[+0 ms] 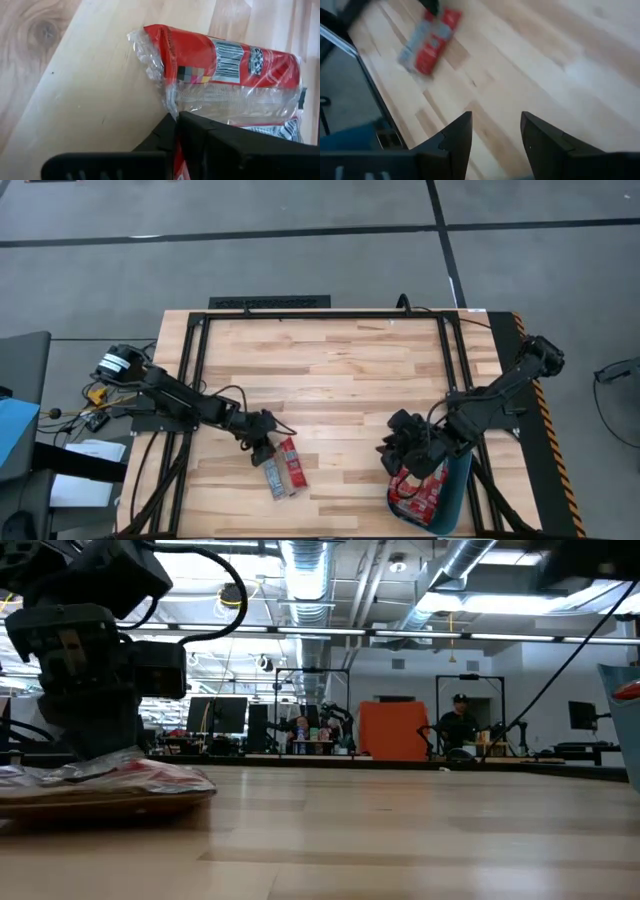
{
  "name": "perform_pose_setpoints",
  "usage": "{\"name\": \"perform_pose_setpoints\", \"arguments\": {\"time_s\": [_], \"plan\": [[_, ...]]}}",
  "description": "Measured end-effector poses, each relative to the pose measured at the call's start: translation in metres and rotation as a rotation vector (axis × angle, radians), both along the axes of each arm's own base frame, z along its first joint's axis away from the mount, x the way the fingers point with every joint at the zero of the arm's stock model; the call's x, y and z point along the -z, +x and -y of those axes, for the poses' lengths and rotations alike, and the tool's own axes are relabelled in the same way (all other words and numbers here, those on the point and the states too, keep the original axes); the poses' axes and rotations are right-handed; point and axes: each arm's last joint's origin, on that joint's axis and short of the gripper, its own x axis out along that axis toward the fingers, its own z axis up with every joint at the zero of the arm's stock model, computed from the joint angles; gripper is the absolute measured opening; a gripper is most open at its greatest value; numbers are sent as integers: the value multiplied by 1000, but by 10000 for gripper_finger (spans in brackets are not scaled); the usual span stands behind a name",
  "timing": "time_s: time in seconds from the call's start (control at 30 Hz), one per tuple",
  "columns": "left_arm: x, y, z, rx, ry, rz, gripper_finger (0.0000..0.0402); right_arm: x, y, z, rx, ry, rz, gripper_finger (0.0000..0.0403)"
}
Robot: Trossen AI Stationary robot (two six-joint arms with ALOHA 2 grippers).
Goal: Sort popcorn bags into baskets
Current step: Put the popcorn bag into the blue bin
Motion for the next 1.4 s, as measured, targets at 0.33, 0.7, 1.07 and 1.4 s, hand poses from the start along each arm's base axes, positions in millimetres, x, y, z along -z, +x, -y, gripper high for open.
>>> {"name": "perform_pose_setpoints", "arguments": {"time_s": [0.33, 0.7, 1.07, 1.4], "plan": [[-61, 19, -14, 16, 56, 187, 0, 16, 50, 4, 15, -65, 139, 213], [-109, 23, -18, 79, 196, 277, 0, 61, 115, 30, -105, -194, 166, 224], [-130, 29, -18, 151, 290, 280, 0, 93, 162, 59, -256, -226, 295, 211], [-128, 28, -19, 162, 333, 260, 0, 117, 181, 62, -341, -349, 380, 214]]}}
